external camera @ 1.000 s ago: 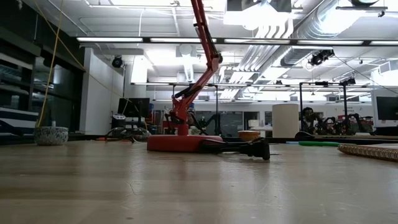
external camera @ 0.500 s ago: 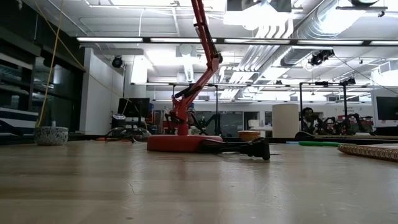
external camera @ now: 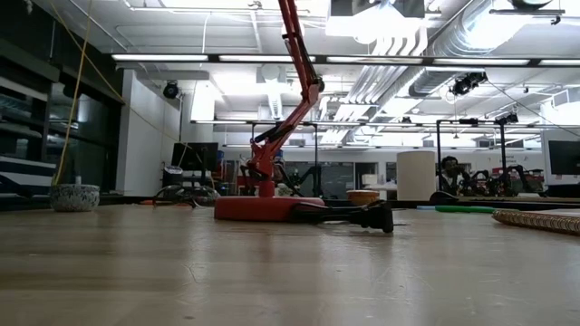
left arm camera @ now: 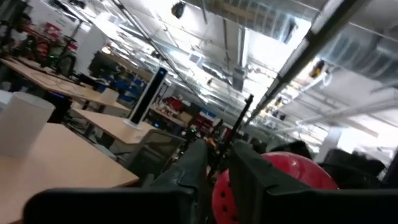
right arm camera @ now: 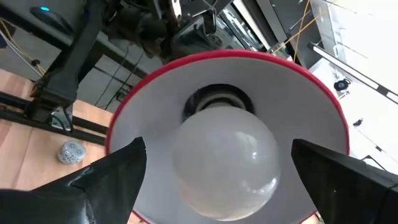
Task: Screw lightbulb
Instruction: Insert the lightbulb into the lamp
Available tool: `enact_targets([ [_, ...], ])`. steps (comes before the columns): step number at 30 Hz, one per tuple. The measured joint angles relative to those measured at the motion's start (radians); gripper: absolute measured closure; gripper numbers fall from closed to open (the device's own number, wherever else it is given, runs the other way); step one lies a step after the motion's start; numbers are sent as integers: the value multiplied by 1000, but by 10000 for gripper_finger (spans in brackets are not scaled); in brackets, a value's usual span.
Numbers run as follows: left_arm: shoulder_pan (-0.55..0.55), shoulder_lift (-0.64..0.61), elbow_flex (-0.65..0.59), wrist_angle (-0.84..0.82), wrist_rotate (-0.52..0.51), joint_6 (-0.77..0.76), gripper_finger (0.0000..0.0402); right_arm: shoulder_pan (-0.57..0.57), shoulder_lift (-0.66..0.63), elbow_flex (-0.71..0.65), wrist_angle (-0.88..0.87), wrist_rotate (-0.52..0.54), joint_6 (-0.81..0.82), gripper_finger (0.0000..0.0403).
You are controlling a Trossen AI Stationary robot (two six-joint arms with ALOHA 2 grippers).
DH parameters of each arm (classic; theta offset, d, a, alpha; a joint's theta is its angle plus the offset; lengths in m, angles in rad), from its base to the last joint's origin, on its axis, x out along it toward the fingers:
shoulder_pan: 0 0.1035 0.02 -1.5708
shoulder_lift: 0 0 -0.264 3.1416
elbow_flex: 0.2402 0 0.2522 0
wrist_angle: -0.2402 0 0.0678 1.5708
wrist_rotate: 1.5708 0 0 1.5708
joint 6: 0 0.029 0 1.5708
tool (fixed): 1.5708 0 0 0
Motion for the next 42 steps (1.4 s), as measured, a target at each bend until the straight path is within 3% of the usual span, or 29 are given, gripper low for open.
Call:
enact_targets([
  [7,50,7,0,-1,74,12,398,-11,0,0,1,0,-4,13],
  [29,141,115,0,66,256,-23,401,-20,51,1,27,-30,39,13],
  [42,135,110,0,69,289,-26,401,-11,50,1,82,80,20,13],
])
